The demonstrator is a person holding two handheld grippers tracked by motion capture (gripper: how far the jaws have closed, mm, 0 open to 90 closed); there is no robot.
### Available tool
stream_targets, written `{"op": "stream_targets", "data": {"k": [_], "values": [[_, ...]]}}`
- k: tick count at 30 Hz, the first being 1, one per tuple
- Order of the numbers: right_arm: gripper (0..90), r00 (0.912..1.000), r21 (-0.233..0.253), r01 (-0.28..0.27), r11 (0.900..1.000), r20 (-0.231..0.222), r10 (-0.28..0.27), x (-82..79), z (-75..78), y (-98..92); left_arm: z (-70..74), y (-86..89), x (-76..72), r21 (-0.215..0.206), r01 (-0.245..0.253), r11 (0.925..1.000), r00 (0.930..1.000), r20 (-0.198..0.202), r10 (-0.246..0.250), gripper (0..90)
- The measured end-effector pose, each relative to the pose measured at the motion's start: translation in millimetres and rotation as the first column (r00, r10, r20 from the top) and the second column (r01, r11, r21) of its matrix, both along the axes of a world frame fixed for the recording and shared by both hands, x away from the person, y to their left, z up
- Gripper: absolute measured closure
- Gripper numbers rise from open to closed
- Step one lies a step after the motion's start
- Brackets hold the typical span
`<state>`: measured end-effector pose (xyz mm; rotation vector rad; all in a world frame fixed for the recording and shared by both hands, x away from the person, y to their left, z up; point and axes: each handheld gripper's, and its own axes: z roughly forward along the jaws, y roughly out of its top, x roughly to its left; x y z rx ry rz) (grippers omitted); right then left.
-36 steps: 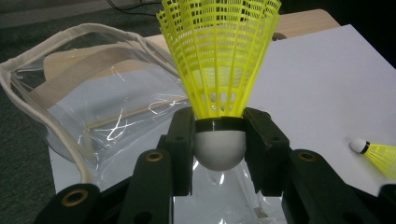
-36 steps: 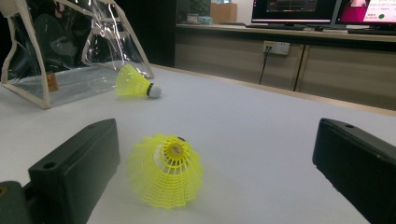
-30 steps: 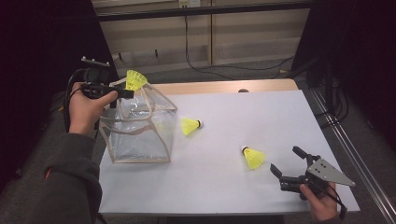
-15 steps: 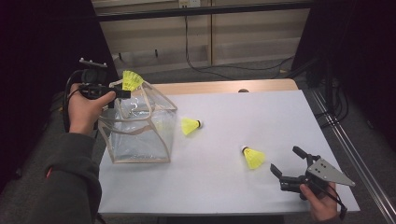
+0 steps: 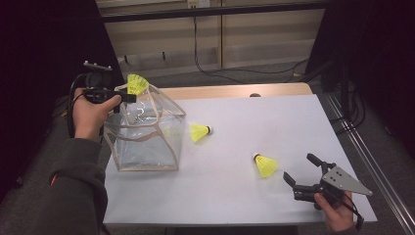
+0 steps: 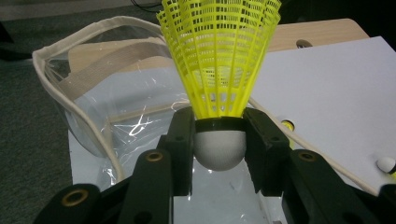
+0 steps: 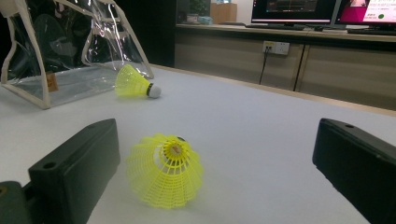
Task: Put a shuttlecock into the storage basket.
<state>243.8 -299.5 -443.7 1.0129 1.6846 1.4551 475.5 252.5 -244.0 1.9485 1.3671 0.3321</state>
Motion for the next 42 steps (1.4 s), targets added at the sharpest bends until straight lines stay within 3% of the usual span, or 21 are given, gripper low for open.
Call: {"op": "stream_targets", "data": {"k": [20,23,29,42], "values": [[0.7,1.0,0.001,0.0,1.0,0.002,0.0,0.0,-0.1,0.1,-8.2,-1.1,5.7,-0.015,-0.057,0.9983,0.9984,-0.006,0.057,64.9],[0.7,1.0,0.001,0.0,1.0,0.002,0.0,0.1,0.0,0.1,-8.7,0.3,6.2,0.008,-0.057,0.9983,0.9984,-0.006,0.057,64.9],[0.7,1.0,0.001,-0.001,1.0,0.002,0.001,0.0,-0.1,0.2,-11.0,0.8,6.3,-0.002,-0.085,0.9964,0.9964,0.0,0.085,64.9],[0.7,1.0,0.001,-0.001,1.0,0.002,0.001,-0.1,0.0,0.2,-16.6,3.5,8.3,0.023,-0.102,0.9945,0.9948,-0.007,0.102,64.8]]}}
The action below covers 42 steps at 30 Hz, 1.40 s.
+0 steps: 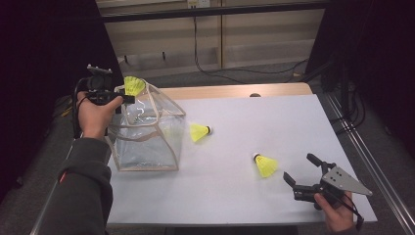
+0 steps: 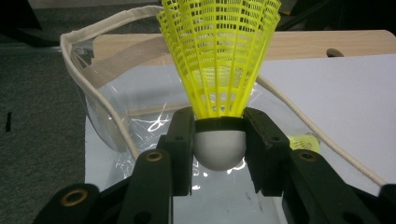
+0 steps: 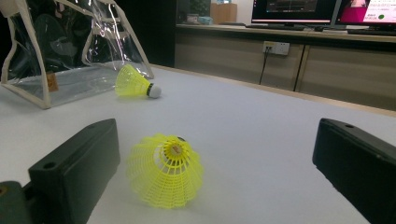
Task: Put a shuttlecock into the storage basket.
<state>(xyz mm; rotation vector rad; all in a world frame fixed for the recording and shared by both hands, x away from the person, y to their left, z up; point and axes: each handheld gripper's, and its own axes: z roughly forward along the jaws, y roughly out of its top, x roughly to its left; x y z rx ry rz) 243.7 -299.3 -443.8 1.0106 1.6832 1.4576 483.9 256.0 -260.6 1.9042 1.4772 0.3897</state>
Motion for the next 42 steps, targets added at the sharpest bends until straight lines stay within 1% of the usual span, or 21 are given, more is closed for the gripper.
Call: {"op": "stream_targets", "data": {"k": [10,19,21,24,30,32,33,36,40,42], "values": [[0.7,1.0,0.0,0.001,1.0,-0.001,-0.001,0.0,0.0,0.1,-4.6,0.0,2.1,-0.006,-0.007,1.0,0.9999,-0.013,0.007,64.7],[0.7,1.0,0.0,0.0,1.0,0.0,0.0,0.0,0.0,-0.1,-6.9,1.0,2.8,-0.001,-0.016,0.9999,0.9998,-0.014,0.016,64.4],[0.7,1.0,0.0,0.001,1.0,-0.001,-0.001,-0.1,0.0,-0.1,-7.5,0.7,3.1,-0.006,-0.027,0.9996,0.9996,-0.007,0.027,64.0],[0.7,1.0,0.0,0.0,1.0,0.0,0.0,0.0,0.0,-0.1,-7.2,1.5,3.0,-0.002,-0.023,0.9997,0.9997,0.003,0.023,59.1],[0.7,1.0,0.0,0.0,1.0,0.0,0.0,0.0,0.0,-0.1,-6.1,0.4,2.4,-0.011,-0.02,0.9997,0.9997,0.014,0.02,55.0],[0.7,1.0,0.0,0.0,1.0,0.0,0.0,-0.1,0.0,0.0,-6.4,-0.7,2.2,-0.022,-0.023,0.9995,0.9996,0.016,0.024,54.3],[0.7,1.0,0.001,0.001,1.0,-0.001,-0.001,-0.2,0.0,0.0,-6.1,-0.2,2.1,-0.015,-0.014,0.9998,0.9998,0.013,0.014,53.7],[0.7,1.0,0.002,0.001,1.0,0.0,-0.001,0.0,-0.1,-0.2,-5.7,-1.1,1.7,-0.023,-0.008,0.9997,0.9999,0.015,0.008,52.1],[0.7,1.0,0.0,0.0,1.0,0.0,0.0,-0.1,0.0,0.0,-4.7,-1.1,1.5,-0.021,0.001,0.9998,0.9999,0.013,-0.001,51.1],[0.7,1.0,0.0,0.001,1.0,0.0,-0.001,0.0,0.0,-0.2,-4.7,-2.7,1.1,-0.036,-0.004,0.9993,0.9999,0.016,0.005,49.9]]}}
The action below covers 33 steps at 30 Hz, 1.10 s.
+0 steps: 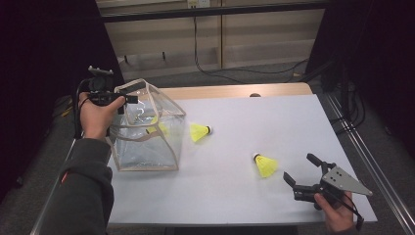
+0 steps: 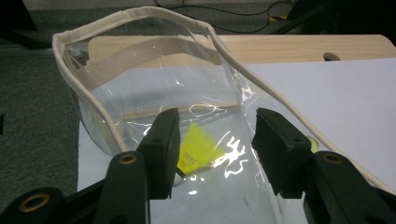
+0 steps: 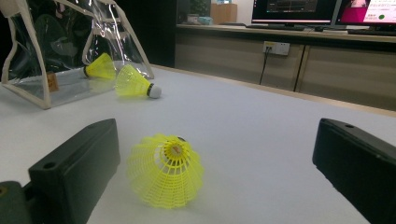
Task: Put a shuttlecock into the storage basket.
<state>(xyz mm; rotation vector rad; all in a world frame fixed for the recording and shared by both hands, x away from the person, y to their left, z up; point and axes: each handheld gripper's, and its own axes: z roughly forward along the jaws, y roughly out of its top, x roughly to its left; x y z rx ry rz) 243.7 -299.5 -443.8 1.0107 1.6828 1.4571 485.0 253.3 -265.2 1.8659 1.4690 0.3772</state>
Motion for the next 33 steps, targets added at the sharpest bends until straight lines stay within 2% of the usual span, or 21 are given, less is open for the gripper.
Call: {"op": "stream_targets", "data": {"k": [2,8,10,17,23,27,33], "values": [[0.7,1.0,0.0,0.001,1.0,0.0,-0.001,-0.1,0.1,-0.2,0.5,0.0,-0.3,0.008,0.011,0.9999,0.9999,-0.007,-0.011,49.1],[0.7,1.0,-0.001,0.001,1.0,-0.001,-0.001,-0.2,0.1,-0.2,3.1,-0.8,-2.1,-0.009,0.031,0.9995,0.9994,-0.016,-0.031,44.6],[0.7,1.0,-0.001,0.001,1.0,0.0,-0.001,-0.2,0.1,-0.3,5.1,-1.8,-3.3,-0.008,0.033,0.9994,0.9994,-0.006,-0.033,43.5],[0.7,1.0,-0.001,0.001,1.0,-0.002,-0.001,-0.5,0.2,-0.1,10.5,-4.6,-7.6,-0.01,0.078,0.9969,0.9969,-0.011,-0.078,38.7],[0.7,1.0,-0.002,0.002,1.0,-0.003,-0.002,-0.5,0.2,0.0,11.4,-9.6,-10.8,-0.034,0.101,0.9943,0.9948,-0.01,-0.102,34.4],[0.7,1.0,0.0,0.002,1.0,-0.002,-0.002,-0.4,0.1,-0.2,13.9,-13.5,-13.6,-0.038,0.132,0.9905,0.9912,-0.007,-0.132,31.7],[0.7,1.0,-0.001,0.001,1.0,-0.002,-0.001,-0.5,0.2,0.0,19.0,-20.4,-17.9,-0.07,0.171,0.9828,0.9852,0.002,-0.171,28.4]]}}
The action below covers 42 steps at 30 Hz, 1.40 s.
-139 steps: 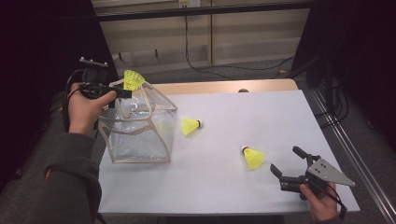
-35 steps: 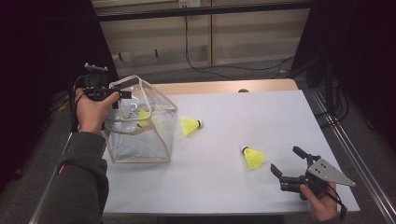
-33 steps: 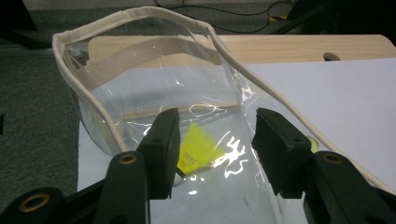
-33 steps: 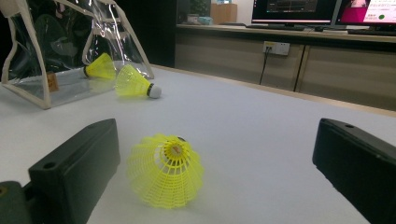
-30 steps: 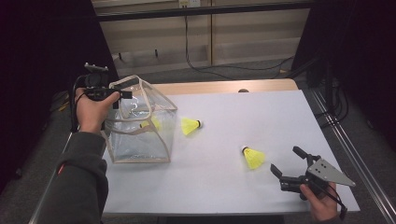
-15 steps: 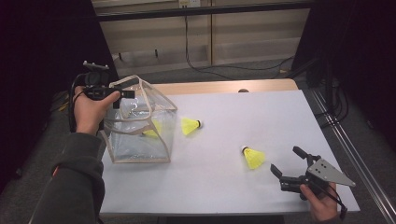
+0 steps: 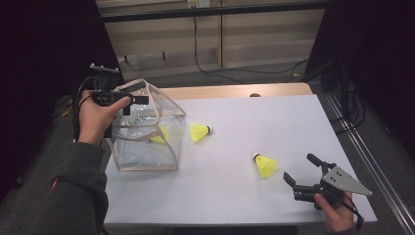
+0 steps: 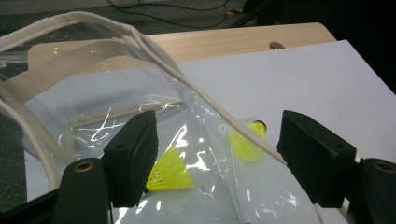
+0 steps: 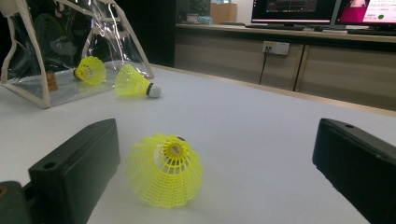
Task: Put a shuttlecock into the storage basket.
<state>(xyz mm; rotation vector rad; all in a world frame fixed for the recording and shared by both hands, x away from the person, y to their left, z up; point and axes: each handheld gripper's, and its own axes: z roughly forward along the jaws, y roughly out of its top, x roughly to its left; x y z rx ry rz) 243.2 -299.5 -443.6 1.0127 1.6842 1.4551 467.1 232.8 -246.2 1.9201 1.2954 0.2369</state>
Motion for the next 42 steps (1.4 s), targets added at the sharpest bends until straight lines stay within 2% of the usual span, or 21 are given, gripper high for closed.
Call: {"op": "stream_targets", "data": {"k": [2,5,11,18,28,42], "values": [[0.7,1.0,-0.001,0.001,1.0,0.0,-0.001,0.0,0.0,-0.2,1.5,-2.7,-1.3,-0.015,0.015,0.9998,0.9999,0.001,-0.015,27.4],[0.8,1.0,-0.001,0.0,1.0,0.0,0.0,0.1,0.0,-0.2,4.1,-6.8,-3.2,-0.011,0.046,0.9989,0.9989,0.004,-0.046,25.8],[0.7,1.0,0.0,0.001,1.0,0.0,-0.001,0.1,0.0,-0.2,7.3,-17.4,-8.0,-0.034,0.104,0.994,0.9946,0.0,-0.104,23.3],[0.8,1.0,0.001,0.001,1.0,-0.002,-0.001,-0.2,0.1,-0.4,11.5,-27.3,-12.1,-0.057,0.141,0.9884,0.99,0.01,-0.141,21.7],[0.8,1.0,0.001,0.002,1.0,-0.001,-0.002,-0.1,0.0,-0.3,17.4,-40.8,-19.0,-0.066,0.204,0.9767,0.979,0.017,-0.203,21.6],[0.8,1.0,0.0,0.0,1.0,0.0,0.0,0.1,-0.1,-0.1,19.5,-57.6,-26.6,-0.084,0.258,0.9624,0.9661,0.03,-0.257,20.7]]}}
